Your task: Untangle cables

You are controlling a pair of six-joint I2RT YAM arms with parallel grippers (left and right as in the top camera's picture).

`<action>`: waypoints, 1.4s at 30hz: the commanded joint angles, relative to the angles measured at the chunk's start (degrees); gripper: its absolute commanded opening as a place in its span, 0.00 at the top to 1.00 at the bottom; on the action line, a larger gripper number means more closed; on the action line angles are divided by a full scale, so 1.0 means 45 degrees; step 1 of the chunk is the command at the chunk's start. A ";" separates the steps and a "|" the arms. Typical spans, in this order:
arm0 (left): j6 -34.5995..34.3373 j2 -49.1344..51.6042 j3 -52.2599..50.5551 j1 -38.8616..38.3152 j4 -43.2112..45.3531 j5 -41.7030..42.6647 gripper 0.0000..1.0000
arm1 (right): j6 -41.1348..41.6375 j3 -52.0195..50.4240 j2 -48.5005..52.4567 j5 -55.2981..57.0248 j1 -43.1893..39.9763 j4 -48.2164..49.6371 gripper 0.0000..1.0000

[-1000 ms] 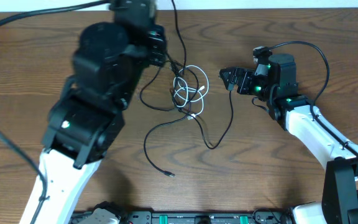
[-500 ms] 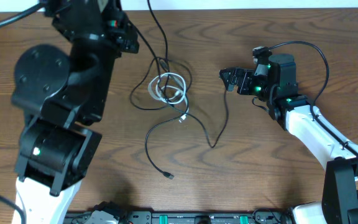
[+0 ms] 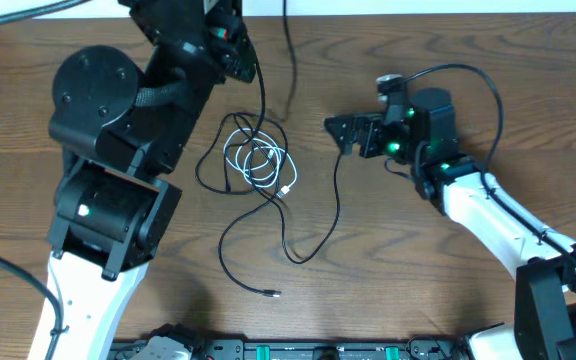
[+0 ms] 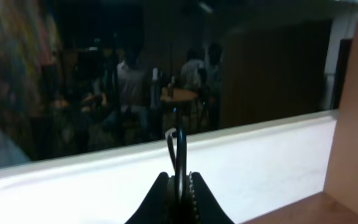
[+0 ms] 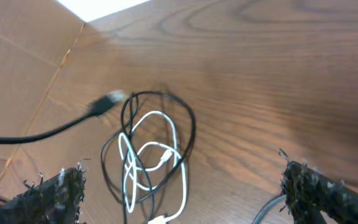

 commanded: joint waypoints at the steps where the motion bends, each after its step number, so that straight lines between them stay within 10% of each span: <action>1: -0.0112 -0.0102 0.0117 0.0053 0.0481 0.0398 0.92 | -0.0559 0.0024 0.0015 0.0607 0.0539 -0.0044 0.01; 21: 0.0855 0.0476 0.0117 0.0053 -0.2361 -0.3279 0.93 | -0.4935 0.0024 0.0010 -0.2749 0.0423 0.4726 0.01; 36: 0.0860 0.1234 0.0117 0.0049 -0.3313 -0.2307 0.93 | -0.2764 0.0024 0.0010 -0.5017 0.0962 1.1205 0.01; 42: 0.1700 0.1321 0.0117 0.0049 -0.3381 0.1054 0.93 | -0.2793 0.0029 0.0010 -0.4386 0.0923 1.1400 0.01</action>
